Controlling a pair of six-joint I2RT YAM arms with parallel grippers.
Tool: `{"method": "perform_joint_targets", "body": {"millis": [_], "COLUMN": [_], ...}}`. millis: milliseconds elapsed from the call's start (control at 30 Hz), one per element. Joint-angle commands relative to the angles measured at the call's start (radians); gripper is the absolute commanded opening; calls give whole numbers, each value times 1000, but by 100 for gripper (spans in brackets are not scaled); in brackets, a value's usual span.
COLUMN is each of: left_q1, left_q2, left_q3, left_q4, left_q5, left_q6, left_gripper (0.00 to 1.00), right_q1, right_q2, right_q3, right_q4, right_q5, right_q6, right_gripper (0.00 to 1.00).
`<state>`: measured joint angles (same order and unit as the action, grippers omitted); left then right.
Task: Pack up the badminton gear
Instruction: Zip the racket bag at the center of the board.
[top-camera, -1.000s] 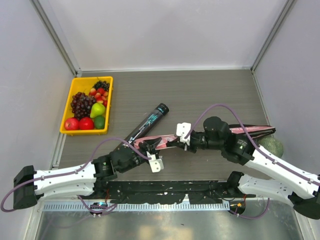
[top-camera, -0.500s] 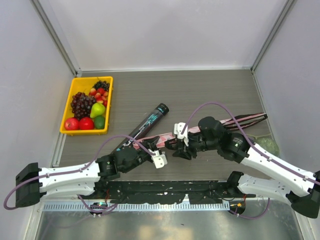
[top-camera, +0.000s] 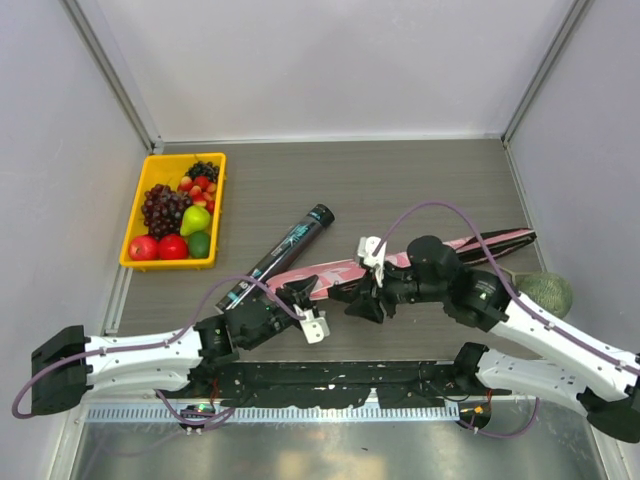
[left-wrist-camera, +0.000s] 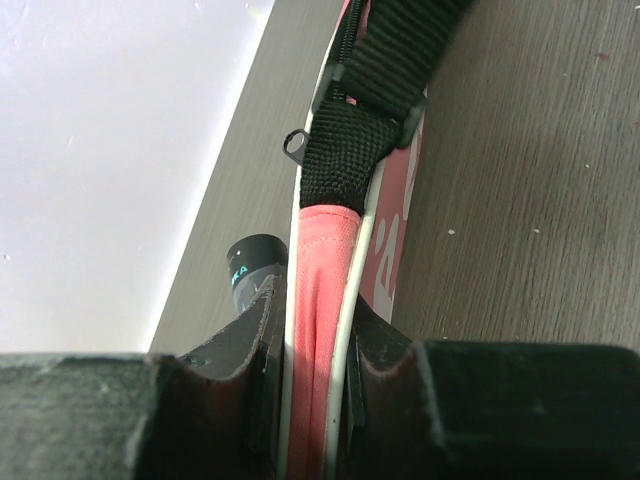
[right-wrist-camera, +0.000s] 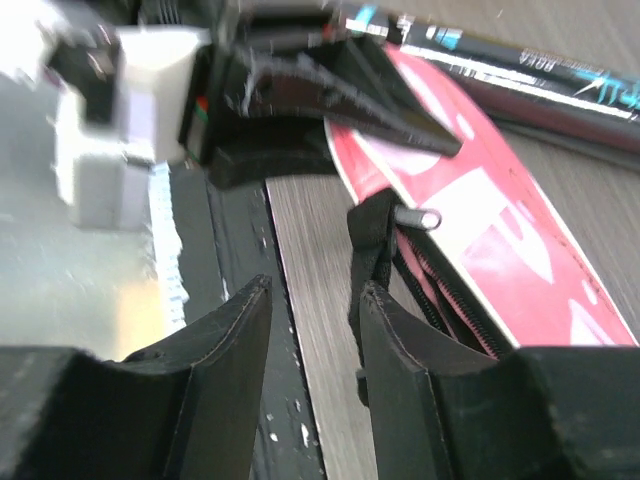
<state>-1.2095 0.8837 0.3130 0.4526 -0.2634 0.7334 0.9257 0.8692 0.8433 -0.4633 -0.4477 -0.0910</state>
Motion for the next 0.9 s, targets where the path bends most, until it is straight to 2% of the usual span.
{"method": "perform_joint_targets", "body": {"millis": [0,133,433,533,667,867], "left_q1": [4,5,5,5,5,5], "left_q2": [-34,-55,-52,-49,-42,-37], "left_q3": [-6,-12,-11,-9,-6,6], "left_q4": [212,204,204,207,210,205], "left_q5": [29,35,44,44,47,53], "left_q6": [-11,-11,-6,-8,-8,-5], "left_gripper": [0,0,0,0,0,0], "right_q1": [-7,-122,-134,-137,-137,-145], "right_q2": [-20,78,247,260,261,264], "right_q3": [120,194,218,205,195,174], "right_q4": [58,37,19,26,28,26], "right_q5": [91,-26,-63,-71,-94,-75], "right_q6": [199,309,269,254,252,235], "right_gripper": [47,44,44,41,33,35]}}
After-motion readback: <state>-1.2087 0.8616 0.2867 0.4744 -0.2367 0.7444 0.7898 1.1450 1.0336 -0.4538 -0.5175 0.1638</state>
